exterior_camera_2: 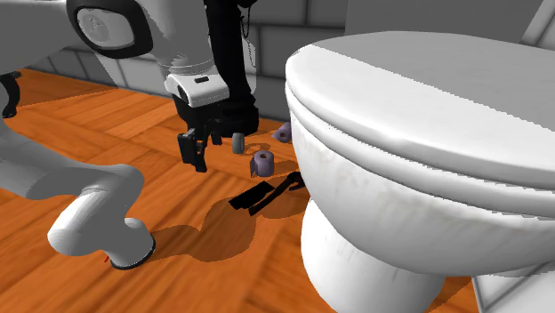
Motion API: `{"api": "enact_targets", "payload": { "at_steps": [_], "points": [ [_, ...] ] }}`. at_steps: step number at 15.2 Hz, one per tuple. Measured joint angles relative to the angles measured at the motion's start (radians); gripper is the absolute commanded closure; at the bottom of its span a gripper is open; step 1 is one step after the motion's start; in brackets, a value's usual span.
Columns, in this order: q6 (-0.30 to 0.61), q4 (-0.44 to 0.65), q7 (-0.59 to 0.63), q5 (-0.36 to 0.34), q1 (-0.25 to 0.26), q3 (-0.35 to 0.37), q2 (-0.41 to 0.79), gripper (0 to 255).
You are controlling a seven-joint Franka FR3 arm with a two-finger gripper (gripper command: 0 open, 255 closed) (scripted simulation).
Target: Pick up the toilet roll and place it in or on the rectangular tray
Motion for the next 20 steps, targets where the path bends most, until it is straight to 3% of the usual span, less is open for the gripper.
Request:
{"api": "enact_targets", "payload": {
  "at_steps": [3,10,20],
  "points": [
    [0.026,-0.019,0.020,0.015,0.008,0.026,0.007,0],
    [0.157,-0.095,0.132,0.094,0.056,0.171,0.055,0],
    [0.388,-0.104,0.297,0.165,0.104,0.393,0.263,0]
  ]
}}
